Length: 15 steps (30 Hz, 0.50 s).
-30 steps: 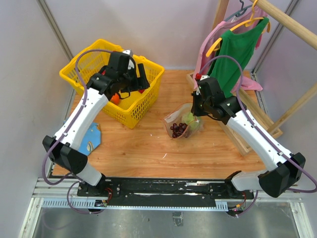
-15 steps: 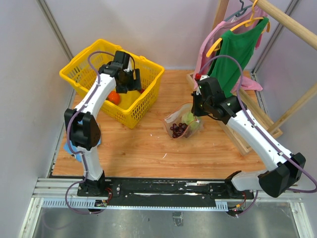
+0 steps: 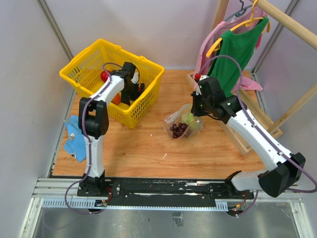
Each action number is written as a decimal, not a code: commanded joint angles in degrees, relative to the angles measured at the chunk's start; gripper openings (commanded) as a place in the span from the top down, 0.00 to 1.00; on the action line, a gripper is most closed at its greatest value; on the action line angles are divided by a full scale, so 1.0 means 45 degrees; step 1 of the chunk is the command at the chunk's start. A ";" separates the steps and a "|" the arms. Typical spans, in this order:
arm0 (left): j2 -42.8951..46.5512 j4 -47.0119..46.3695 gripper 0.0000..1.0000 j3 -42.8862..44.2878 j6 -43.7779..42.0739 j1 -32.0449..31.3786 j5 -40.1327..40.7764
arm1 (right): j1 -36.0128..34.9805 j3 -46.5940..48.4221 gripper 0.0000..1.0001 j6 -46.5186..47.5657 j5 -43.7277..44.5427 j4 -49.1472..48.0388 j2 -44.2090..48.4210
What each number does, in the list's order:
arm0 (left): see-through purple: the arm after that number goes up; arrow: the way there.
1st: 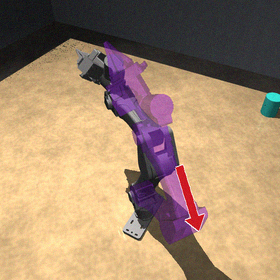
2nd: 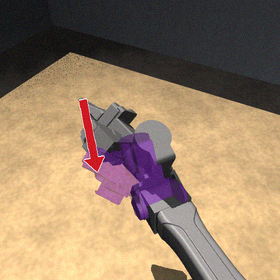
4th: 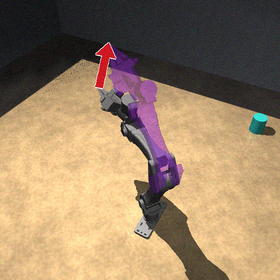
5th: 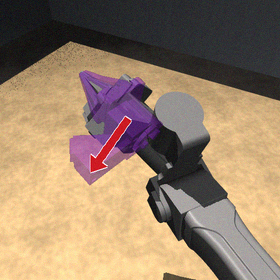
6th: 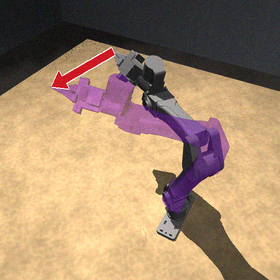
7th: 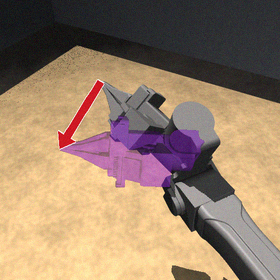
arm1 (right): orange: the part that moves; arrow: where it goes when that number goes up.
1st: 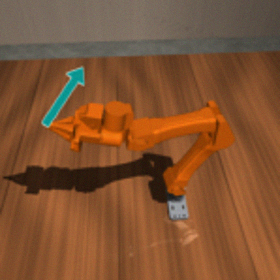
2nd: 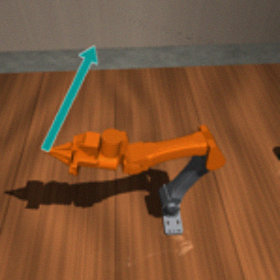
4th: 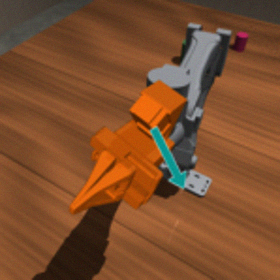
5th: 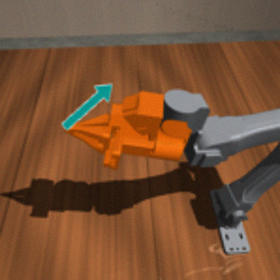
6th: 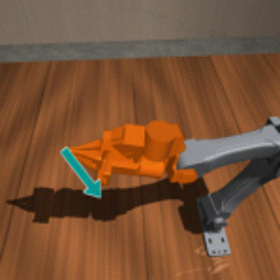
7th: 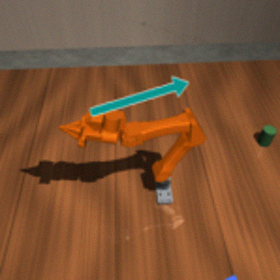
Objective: Place the food in the zip-top bag and seal the zipper
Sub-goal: Pick up the fake fruit from the bin.
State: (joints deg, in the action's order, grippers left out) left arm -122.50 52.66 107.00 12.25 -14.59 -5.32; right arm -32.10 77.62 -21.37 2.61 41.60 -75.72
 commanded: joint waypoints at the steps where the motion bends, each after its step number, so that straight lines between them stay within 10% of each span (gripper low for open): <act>1: -0.0789 0.0154 0.19 0.0385 -0.0588 0.0041 -0.0943 | 0.0333 0.0323 0.99 0.0098 -0.0111 -0.0201 -0.0057; 15: -0.2276 0.0129 0.28 -0.0379 -0.0410 0.0039 -0.0692 | 0.0472 0.0309 0.99 0.0078 -0.0248 -0.0213 -0.0283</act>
State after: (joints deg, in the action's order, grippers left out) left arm -129.14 52.60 106.91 10.55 -14.59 -9.54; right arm -30.83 77.62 -21.34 1.63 41.36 -76.58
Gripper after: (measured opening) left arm 0.745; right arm 0.012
